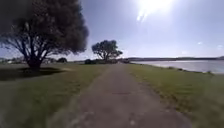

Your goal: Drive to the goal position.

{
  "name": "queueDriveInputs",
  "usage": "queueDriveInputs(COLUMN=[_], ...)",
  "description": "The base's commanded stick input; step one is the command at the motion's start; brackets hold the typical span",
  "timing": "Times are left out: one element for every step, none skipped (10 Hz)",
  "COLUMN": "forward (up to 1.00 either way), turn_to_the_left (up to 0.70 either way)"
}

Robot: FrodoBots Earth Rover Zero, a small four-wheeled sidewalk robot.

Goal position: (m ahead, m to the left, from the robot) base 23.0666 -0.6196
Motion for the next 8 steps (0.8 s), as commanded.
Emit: queueDriveInputs(forward=[1.0,1.0,1.0,1.0,1.0,1.0,1.0,1.0], turn_to_the_left=[0.0,0.0,0.0,0.0,0.0,-0.26,-0.06,0.0])
